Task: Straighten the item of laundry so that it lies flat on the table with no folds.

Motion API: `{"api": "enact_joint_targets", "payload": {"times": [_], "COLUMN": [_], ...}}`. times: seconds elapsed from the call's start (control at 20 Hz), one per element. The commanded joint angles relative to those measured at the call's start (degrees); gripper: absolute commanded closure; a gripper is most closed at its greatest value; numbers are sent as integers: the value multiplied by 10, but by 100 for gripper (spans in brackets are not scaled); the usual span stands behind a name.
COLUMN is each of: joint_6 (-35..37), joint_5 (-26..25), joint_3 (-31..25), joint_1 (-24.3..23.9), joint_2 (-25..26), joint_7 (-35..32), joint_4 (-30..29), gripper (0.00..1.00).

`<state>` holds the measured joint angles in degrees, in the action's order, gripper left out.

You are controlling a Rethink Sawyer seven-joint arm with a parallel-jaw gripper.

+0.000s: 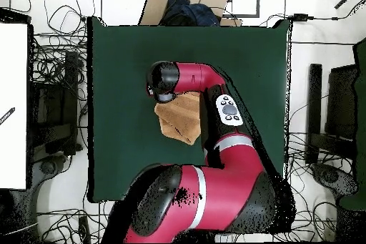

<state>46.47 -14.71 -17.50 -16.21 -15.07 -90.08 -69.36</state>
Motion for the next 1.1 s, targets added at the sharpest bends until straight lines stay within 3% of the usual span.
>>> {"api": "enact_joint_targets", "payload": {"times": [0.05,0.55,1.1], "joint_6": [1,4,29], "joint_5": [-30,-26,-31], "joint_3": [-4,-10,-19], "joint_1": [1,-8,-31], "joint_2": [8,5,22], "joint_7": [15,25,70], "joint_4": [-7,-14,23], "gripper": [0,0,0]}}
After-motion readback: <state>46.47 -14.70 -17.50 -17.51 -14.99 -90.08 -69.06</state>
